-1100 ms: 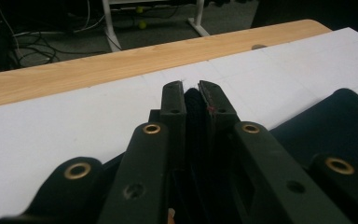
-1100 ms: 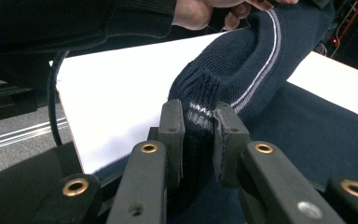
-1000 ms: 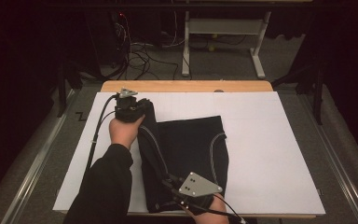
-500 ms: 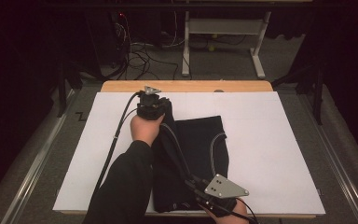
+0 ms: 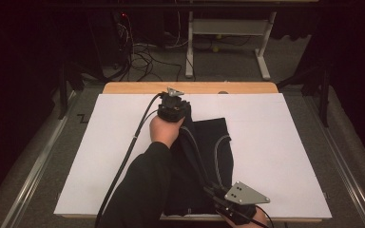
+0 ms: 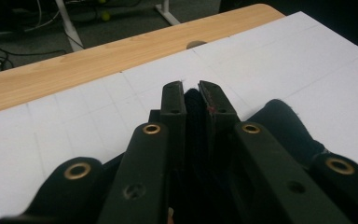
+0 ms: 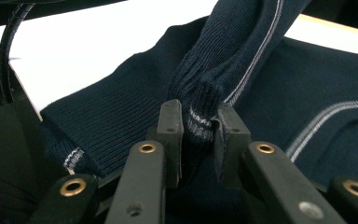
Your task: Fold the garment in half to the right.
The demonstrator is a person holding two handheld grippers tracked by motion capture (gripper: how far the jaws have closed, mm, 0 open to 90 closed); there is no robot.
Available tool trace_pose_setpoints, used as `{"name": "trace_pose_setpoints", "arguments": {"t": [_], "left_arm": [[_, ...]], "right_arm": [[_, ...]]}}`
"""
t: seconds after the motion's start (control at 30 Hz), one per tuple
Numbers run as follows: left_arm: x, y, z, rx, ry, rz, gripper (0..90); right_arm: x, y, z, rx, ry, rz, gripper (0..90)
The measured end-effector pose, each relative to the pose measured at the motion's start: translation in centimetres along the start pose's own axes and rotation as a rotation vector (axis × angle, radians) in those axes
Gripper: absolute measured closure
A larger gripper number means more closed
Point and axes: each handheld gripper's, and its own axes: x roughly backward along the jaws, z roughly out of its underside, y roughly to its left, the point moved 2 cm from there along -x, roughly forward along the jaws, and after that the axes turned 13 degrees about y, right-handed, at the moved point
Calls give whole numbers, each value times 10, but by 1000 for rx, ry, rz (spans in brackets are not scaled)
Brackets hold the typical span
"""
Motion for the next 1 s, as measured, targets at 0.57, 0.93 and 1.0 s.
{"name": "trace_pose_setpoints", "arguments": {"t": [0.57, 0.93, 1.0], "left_arm": [[-34, -27, 1, -23, 50, 44, 766], [-49, -38, -1, -33, 60, 61, 756], [-51, -40, 0, -33, 59, 71, 744]], "right_arm": [[8, 1, 17, -1, 63, 14, 748], [11, -4, 23, -32, 84, 23, 733], [12, -4, 25, -34, 85, 24, 725]]}}
